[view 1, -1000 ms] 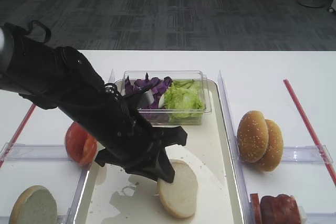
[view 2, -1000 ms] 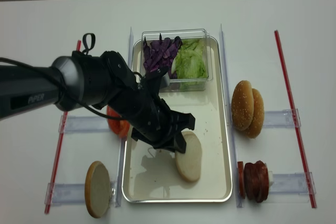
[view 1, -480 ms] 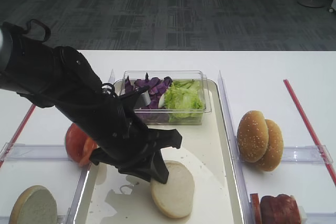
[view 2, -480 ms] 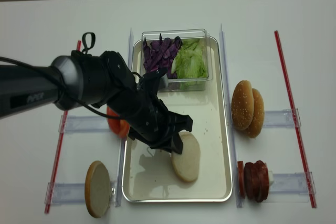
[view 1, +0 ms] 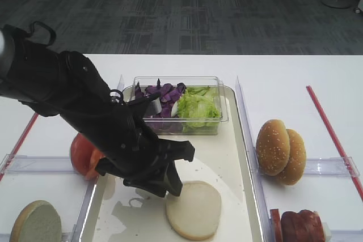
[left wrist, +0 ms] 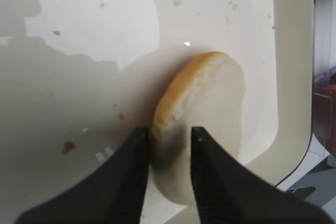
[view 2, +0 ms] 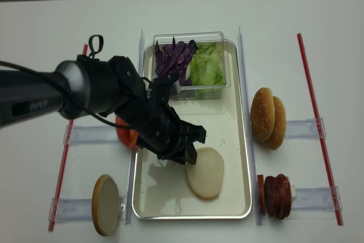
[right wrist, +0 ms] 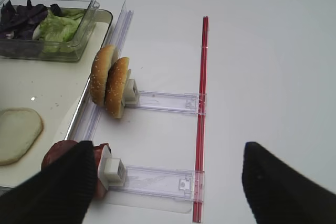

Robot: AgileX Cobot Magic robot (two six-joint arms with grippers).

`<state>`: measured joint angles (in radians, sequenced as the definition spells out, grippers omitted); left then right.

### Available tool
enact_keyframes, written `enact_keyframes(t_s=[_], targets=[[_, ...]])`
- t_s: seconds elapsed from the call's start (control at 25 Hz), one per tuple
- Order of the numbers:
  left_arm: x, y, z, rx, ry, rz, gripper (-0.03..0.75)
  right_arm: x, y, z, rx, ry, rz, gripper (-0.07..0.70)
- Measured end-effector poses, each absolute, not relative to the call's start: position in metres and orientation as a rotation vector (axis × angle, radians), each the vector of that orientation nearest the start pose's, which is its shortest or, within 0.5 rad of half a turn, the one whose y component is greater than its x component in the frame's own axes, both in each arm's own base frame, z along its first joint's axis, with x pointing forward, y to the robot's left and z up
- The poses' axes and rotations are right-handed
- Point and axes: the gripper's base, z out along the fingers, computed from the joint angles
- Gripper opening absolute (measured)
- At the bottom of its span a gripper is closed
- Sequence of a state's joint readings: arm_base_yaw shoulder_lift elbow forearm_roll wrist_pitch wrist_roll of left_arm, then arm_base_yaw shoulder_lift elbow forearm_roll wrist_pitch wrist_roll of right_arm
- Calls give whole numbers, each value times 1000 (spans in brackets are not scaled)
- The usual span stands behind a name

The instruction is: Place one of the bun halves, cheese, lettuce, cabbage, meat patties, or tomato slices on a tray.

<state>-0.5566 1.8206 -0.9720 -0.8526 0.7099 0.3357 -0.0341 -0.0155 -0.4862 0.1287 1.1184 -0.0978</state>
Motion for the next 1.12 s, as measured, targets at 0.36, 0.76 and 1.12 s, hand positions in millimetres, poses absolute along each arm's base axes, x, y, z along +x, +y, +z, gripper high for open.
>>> enact_keyframes(t_s=[0.36,0.76,1.12], targets=[[259,-195,161,415,2948,-785,235,-8,11,269,-77,2093,76,589],[251,-185,228,484,2805,-758,235,-8,11,269,-77,2093,76,589],[234,-160,271,482,2803,-540,235,-8,11,269,-77,2093,76,589]])
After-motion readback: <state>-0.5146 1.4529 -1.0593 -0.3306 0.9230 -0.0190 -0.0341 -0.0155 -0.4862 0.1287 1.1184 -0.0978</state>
